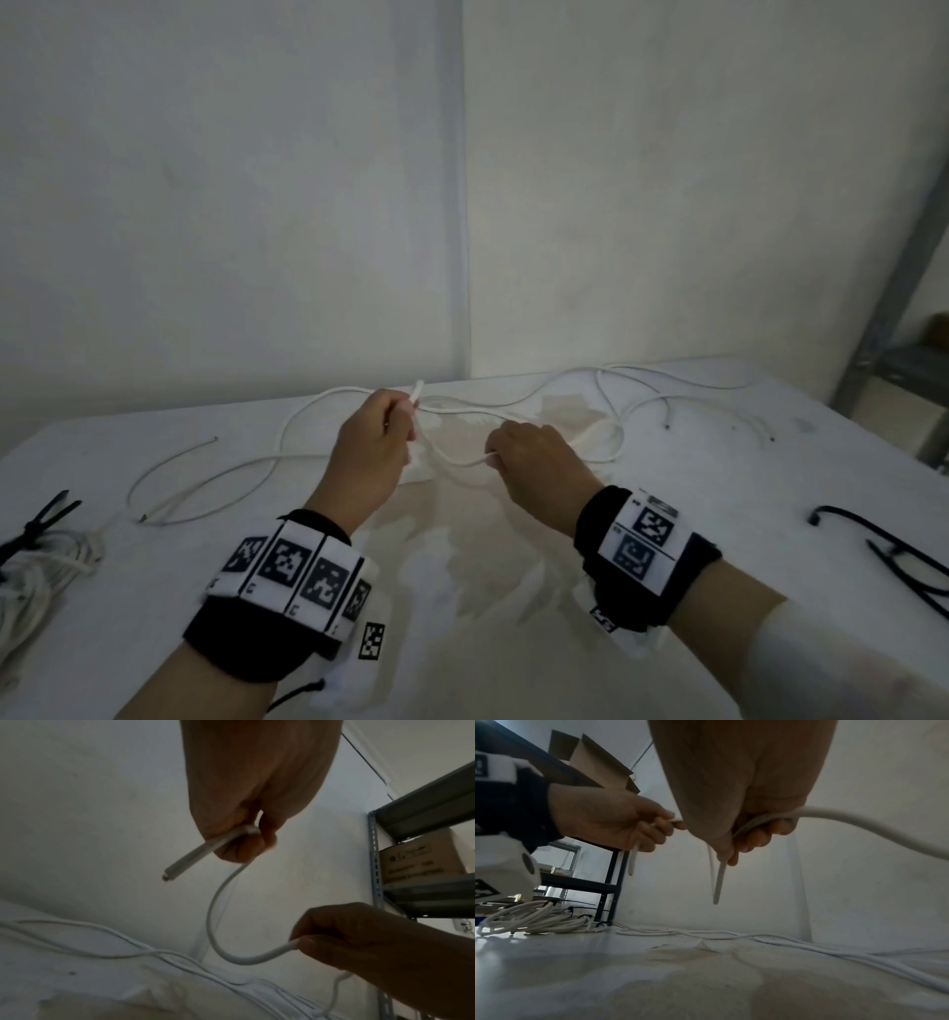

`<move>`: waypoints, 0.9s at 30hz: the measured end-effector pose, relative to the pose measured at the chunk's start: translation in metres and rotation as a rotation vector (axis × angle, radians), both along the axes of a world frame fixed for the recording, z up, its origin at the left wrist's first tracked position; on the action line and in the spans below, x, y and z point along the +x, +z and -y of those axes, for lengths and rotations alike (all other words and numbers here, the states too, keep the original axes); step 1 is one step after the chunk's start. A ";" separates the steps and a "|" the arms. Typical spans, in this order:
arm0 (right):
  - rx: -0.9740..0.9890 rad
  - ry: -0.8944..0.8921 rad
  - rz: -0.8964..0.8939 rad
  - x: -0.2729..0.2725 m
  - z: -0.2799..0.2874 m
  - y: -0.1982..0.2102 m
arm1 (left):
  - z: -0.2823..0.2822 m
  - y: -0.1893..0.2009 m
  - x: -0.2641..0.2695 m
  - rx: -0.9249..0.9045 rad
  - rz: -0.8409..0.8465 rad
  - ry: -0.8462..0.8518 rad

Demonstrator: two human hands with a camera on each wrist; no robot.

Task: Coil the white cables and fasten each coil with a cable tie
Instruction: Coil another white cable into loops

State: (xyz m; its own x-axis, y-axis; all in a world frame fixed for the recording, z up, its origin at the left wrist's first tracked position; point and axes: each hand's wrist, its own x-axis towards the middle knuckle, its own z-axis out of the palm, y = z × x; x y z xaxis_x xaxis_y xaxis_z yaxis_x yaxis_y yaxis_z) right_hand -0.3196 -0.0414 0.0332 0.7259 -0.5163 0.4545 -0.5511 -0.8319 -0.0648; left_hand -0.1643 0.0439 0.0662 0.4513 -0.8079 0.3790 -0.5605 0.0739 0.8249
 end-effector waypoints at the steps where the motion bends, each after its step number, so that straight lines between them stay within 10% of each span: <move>1: 0.000 -0.020 0.008 0.000 -0.003 -0.001 | 0.003 -0.001 -0.007 0.014 -0.024 -0.028; 27: 0.041 0.360 0.406 0.007 0.002 0.041 | -0.004 0.012 -0.017 0.130 0.025 -0.174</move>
